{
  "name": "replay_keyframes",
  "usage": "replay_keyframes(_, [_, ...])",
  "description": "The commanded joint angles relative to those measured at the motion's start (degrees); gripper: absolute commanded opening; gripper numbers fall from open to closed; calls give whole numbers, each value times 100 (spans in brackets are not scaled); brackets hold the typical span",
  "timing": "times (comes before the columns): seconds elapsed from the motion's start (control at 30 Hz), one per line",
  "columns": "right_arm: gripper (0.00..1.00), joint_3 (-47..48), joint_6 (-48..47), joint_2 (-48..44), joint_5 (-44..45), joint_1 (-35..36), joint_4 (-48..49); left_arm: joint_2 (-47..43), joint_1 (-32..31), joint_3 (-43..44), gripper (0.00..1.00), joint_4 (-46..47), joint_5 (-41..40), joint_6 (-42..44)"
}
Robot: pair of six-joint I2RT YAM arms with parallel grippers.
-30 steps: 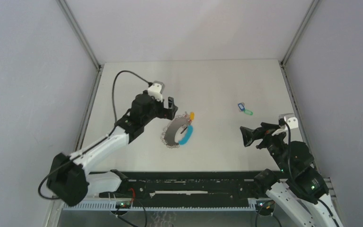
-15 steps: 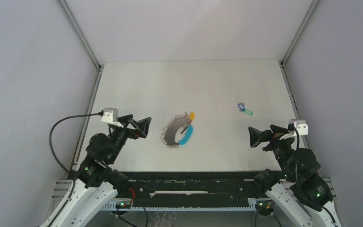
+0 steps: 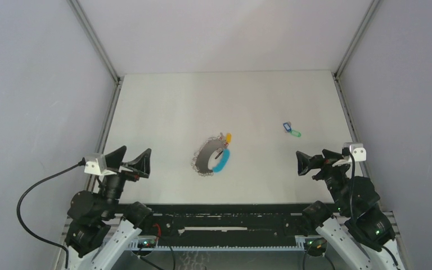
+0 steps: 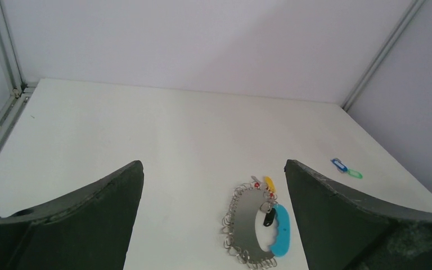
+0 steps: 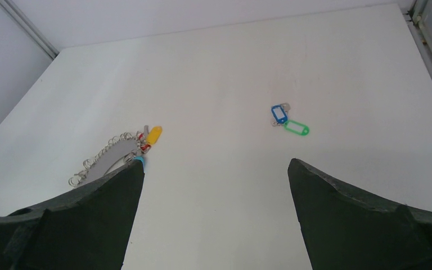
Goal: Put the keys on the keyring
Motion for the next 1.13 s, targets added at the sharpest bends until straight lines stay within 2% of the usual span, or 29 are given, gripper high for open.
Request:
replay_keyframes(0.0, [100,-64,-118,81,-146,-137,121,-528,53,-306,100,179,-154,362])
replay_keyframes(0.17, [100,-98,-165,141,-356,-331,174,-796,96,-404,100,69,-276,471])
replay_keyframes(0.57, [100,-155,-242,315,-1271,-1231,318,-616,205,-353,100,-54,-272,587])
replay_keyframes(1.1, [100,-171,-250,325,-1455,-1457,327,-692,303,-336,100,-59,-82,614])
